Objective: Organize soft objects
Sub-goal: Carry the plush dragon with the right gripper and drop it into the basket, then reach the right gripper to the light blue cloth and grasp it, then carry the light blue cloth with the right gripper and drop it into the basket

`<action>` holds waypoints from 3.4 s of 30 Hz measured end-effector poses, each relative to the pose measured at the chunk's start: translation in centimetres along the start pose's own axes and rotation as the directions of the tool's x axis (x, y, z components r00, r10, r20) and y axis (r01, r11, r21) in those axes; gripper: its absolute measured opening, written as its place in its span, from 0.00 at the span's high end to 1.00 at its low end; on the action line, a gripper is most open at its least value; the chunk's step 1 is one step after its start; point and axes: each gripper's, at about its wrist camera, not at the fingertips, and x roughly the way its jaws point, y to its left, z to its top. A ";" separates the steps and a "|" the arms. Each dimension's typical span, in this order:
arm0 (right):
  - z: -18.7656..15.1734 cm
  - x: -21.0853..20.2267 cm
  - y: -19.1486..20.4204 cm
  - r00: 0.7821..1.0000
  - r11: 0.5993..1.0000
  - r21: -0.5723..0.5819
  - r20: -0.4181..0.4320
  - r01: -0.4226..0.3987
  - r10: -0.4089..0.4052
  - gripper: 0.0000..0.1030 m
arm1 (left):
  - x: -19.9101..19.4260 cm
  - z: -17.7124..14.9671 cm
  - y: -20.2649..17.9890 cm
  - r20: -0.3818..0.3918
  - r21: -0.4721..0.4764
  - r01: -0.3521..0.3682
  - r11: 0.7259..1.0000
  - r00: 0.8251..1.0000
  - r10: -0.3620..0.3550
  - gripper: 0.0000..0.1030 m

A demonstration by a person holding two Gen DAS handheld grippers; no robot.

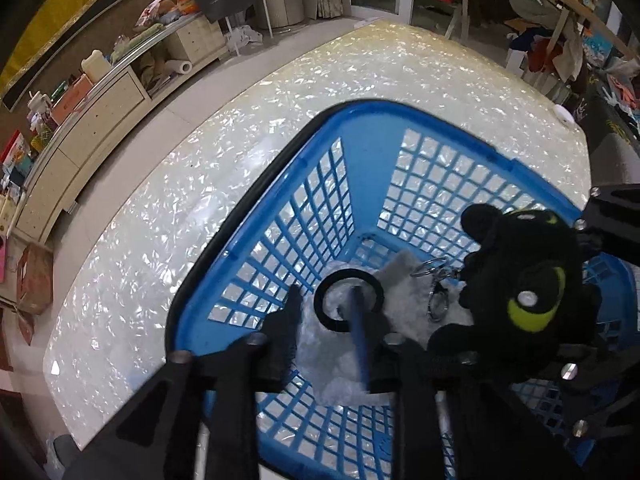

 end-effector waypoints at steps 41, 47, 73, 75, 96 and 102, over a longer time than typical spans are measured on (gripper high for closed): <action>6.4 -1.3 14.2 0.998 0.960 -0.279 0.045 -0.029 0.043 0.03 | -17.6 -22.3 11.0 0.129 -0.421 -0.182 0.888 0.958 0.257 0.00; 7.8 1.9 16.9 1.000 0.938 -0.347 0.009 -0.024 0.028 0.03 | -16.0 -25.8 14.2 0.077 -0.494 -0.185 0.850 0.964 0.255 0.00; 15.4 18.1 14.5 0.966 0.987 -0.161 -0.253 0.014 -0.055 0.31 | -6.1 -26.9 22.6 0.022 -0.599 -0.151 0.786 0.979 0.204 0.00; 15.3 18.8 14.3 0.963 0.988 -0.156 -0.262 0.018 -0.059 0.37 | -5.6 -26.9 22.8 0.017 -0.598 -0.154 0.787 0.979 0.204 0.00; 11.9 16.4 15.4 0.961 0.989 -0.121 -0.271 -0.083 0.047 0.94 | -7.7 -27.5 21.7 0.048 -0.602 -0.145 0.785 0.975 0.217 0.00; 9.7 9.0 14.2 0.973 0.983 -0.120 -0.198 -0.141 0.116 0.94 | -10.5 -25.9 18.9 0.090 -0.590 -0.122 0.798 0.972 0.215 0.00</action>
